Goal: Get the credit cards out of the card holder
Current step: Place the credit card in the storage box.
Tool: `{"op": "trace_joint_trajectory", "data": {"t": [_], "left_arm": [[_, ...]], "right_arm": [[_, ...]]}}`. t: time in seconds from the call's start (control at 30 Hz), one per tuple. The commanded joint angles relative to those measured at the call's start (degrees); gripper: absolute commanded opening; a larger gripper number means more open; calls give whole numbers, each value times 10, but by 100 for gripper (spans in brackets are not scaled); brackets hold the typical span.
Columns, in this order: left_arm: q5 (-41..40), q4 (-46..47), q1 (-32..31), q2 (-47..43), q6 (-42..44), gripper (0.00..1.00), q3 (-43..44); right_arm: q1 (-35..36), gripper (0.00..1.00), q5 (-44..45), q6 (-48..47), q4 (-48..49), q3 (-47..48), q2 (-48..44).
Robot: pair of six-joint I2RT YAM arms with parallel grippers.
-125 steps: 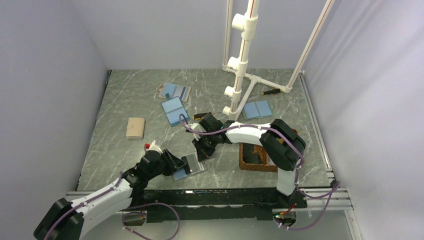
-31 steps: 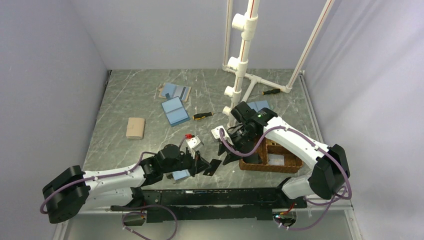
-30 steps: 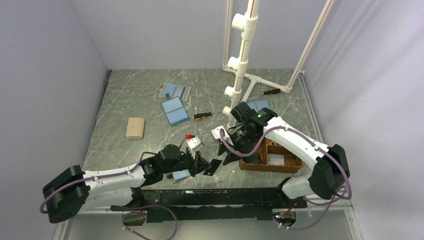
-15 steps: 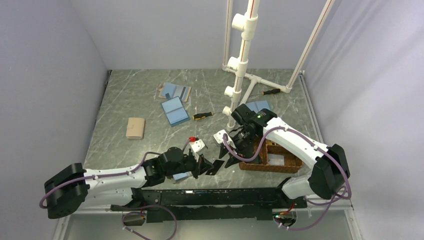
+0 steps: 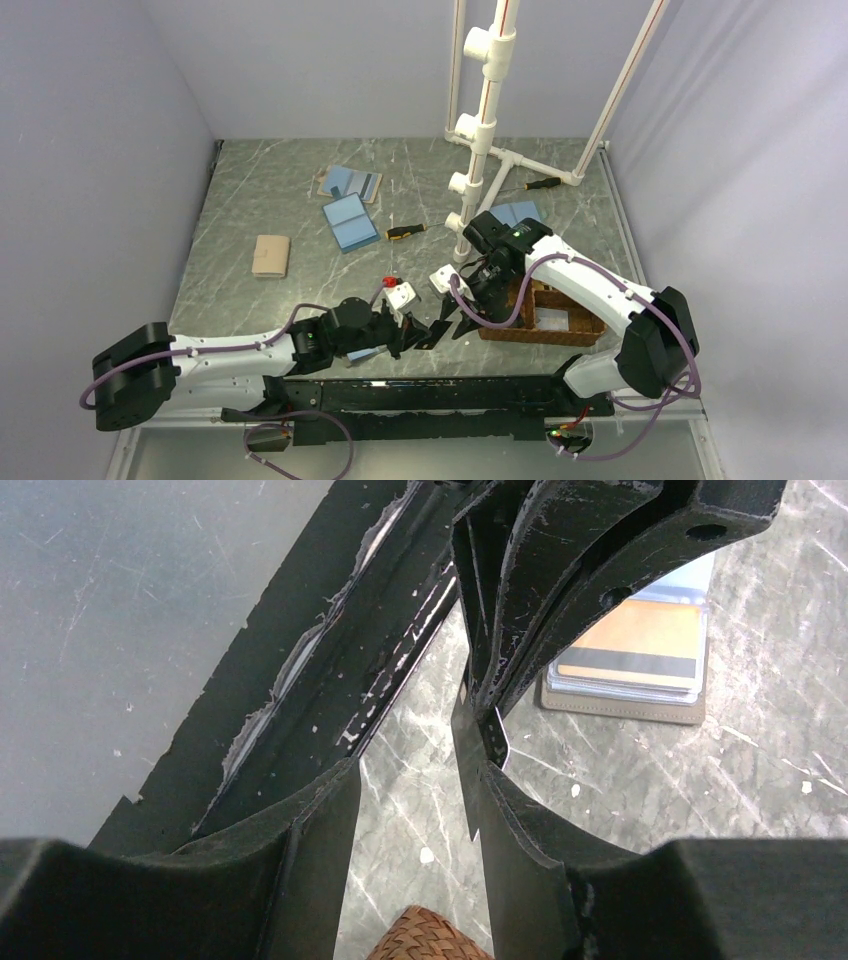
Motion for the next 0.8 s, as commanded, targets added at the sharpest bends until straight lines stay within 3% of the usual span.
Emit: {"op": "trace_joint_trajectory", "data": {"t": [0.0,0.3,0.53,0.77], "left_arm": [[-19,19,-10,6,24,0,27],[-33,30,-22,15,27,0,31],[-33,32,-29,-3,29,0,24],[-40,56,-34,5,32,0,25]], "right_arm": [[-3,49,-30,-34,-12,-2,-3],[-2,49,-31,-39,-11,-5,2],[-2,48,-2,43,59,-16,1],[-2,48,-8,65,76,-20,6]]}}
